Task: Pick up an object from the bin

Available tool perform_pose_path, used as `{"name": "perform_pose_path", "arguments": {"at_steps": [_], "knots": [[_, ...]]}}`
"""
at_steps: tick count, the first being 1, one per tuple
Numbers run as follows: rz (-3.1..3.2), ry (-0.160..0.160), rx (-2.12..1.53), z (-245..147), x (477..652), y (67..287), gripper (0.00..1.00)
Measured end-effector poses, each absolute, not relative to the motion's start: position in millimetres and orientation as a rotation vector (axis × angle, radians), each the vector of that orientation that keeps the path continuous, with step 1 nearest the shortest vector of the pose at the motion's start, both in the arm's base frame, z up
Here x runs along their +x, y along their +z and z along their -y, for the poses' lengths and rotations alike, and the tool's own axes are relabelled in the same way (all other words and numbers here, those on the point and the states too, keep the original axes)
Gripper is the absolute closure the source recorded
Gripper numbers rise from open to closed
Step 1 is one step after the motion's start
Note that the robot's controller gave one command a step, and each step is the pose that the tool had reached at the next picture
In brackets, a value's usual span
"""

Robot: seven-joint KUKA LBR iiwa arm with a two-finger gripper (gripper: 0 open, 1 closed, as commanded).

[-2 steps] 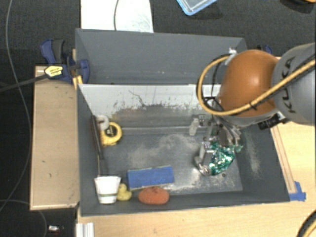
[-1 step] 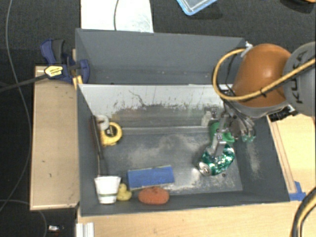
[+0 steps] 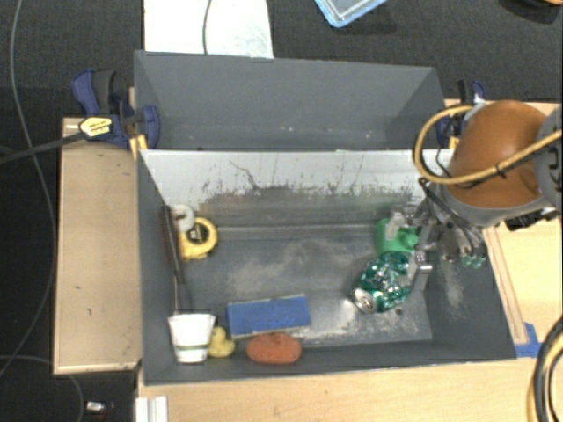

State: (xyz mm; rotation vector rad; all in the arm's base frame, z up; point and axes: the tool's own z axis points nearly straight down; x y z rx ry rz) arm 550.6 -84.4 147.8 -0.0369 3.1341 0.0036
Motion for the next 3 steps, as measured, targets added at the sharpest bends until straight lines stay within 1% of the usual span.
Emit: {"name": "perform_pose_path", "arguments": {"at_steps": [1,2,3], "knots": [[-3.115,-0.002,-0.237,105,534.7,98,0.00],[-3.117,0.001,-0.306,113,535.3,69,0.00],[-3.116,0.000,-0.328,115,504.0,71,1.00]]}}
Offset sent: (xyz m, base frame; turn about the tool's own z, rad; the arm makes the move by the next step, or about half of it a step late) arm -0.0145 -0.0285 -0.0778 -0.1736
